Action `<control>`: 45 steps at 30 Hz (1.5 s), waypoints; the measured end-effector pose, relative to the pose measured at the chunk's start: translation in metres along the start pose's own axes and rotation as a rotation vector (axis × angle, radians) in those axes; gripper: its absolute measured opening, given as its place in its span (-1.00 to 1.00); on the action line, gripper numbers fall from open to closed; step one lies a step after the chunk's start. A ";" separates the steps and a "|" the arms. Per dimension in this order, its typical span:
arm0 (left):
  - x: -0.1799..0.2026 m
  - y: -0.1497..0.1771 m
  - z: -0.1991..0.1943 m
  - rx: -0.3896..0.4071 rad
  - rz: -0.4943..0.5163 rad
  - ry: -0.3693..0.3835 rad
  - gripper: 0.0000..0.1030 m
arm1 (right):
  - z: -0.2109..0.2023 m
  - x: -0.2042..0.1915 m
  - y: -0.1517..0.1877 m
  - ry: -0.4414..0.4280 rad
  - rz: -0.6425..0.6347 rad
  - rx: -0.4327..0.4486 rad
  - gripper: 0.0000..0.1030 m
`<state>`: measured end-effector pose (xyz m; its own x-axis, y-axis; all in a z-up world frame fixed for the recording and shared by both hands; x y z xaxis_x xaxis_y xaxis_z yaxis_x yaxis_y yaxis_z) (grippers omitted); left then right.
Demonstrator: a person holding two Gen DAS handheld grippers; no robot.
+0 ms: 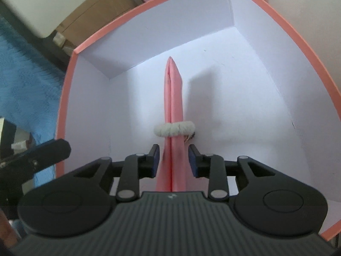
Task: Organize objects
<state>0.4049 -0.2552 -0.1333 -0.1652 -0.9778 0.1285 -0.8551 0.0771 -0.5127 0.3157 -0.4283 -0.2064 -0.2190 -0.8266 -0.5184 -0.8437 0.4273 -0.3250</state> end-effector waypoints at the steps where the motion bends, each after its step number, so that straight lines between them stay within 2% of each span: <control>1: 0.000 0.000 -0.004 0.006 0.005 0.004 -0.07 | 0.000 -0.001 0.000 0.007 -0.013 -0.001 -0.37; 8: -0.005 0.000 -0.030 0.044 -0.005 -0.008 0.00 | -0.005 -0.003 0.003 0.019 -0.021 -0.006 -0.34; 11: -0.009 0.003 -0.038 0.057 -0.010 -0.008 0.12 | -0.009 -0.005 0.003 0.027 -0.021 0.016 0.05; 12: -0.009 0.004 -0.040 0.062 -0.008 -0.011 0.16 | -0.011 -0.006 0.003 0.038 -0.027 0.023 0.27; 13: -0.010 0.005 -0.041 0.063 -0.007 -0.015 0.21 | -0.012 -0.006 0.003 0.044 -0.030 0.027 0.38; 14: -0.010 0.006 -0.041 0.063 -0.010 -0.020 0.24 | -0.013 -0.007 0.003 0.049 -0.032 0.026 0.59; 16: -0.012 0.009 -0.041 0.059 -0.020 -0.025 0.36 | -0.015 -0.009 0.004 0.048 -0.039 0.027 0.83; 17: -0.011 0.011 -0.040 0.055 -0.022 -0.023 0.39 | -0.016 -0.010 0.004 0.049 -0.043 0.028 0.84; 22: -0.009 0.013 -0.045 0.056 -0.022 -0.029 0.78 | -0.030 -0.015 0.006 0.062 -0.055 0.049 0.84; 27: -0.006 0.012 -0.060 0.068 -0.016 -0.019 0.92 | -0.055 -0.023 0.006 0.065 -0.065 0.097 0.84; 35: -0.007 0.014 -0.110 0.145 -0.002 0.003 0.94 | -0.109 -0.053 0.015 0.062 -0.103 0.193 0.84; 45: -0.023 0.034 -0.193 0.264 0.008 0.004 0.95 | -0.179 -0.105 0.059 0.050 -0.157 0.303 0.84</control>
<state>0.2849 -0.1928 0.0101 -0.1735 -0.9767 0.1265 -0.6959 0.0307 -0.7175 0.2014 -0.3820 -0.0292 -0.1286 -0.9046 -0.4064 -0.6869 0.3768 -0.6214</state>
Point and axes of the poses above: each gripper's, at about its wrist camera, not at the fingertips, and z roughly the way its jaws point, x to its right, y to its underside, the point moved 4 cm from there along z, roughly the way its jaws point, and after that the axes turned 11 degrees about -y, right-handed, at the moved point
